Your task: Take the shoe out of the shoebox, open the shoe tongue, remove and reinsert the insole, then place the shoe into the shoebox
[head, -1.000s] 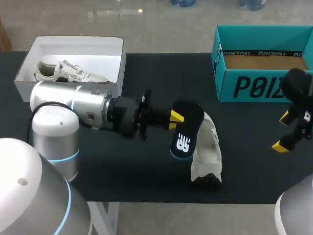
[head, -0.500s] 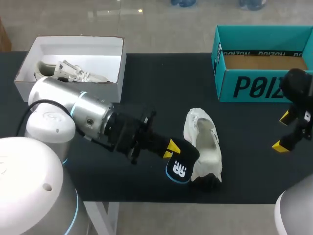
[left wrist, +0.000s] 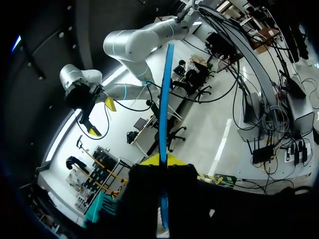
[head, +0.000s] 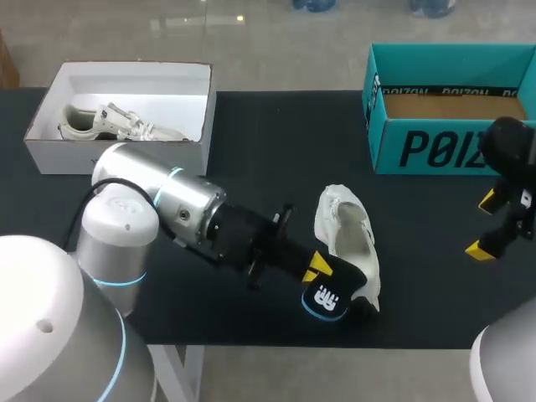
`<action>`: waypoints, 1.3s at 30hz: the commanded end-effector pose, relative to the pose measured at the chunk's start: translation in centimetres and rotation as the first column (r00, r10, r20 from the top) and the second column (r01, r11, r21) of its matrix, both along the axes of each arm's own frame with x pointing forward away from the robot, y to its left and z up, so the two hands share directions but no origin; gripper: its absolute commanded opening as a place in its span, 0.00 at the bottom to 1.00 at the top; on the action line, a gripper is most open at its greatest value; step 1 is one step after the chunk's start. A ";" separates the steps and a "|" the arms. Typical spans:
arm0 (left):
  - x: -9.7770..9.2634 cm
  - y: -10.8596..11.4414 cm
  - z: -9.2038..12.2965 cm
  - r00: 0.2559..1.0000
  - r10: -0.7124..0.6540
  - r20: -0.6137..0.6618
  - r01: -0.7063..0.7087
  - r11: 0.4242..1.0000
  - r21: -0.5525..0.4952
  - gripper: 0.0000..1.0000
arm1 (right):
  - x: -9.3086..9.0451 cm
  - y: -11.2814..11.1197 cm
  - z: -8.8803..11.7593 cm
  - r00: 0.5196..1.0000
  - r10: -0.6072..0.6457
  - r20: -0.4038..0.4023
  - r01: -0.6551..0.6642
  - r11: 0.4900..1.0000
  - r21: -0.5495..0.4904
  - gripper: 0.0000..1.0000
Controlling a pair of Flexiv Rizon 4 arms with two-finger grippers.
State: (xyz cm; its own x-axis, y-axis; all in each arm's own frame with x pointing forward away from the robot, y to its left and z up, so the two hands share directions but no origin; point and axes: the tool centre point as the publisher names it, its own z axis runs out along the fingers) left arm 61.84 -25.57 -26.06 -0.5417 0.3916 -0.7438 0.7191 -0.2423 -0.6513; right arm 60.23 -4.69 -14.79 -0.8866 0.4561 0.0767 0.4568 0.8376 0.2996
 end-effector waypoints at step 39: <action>8.4 -5.8 -6.0 0.983 0.156 0.093 -0.169 0.975 0.143 0.00 | 0.4 0.2 0.0 1.000 0.002 -0.008 -0.002 1.000 -0.004 1.00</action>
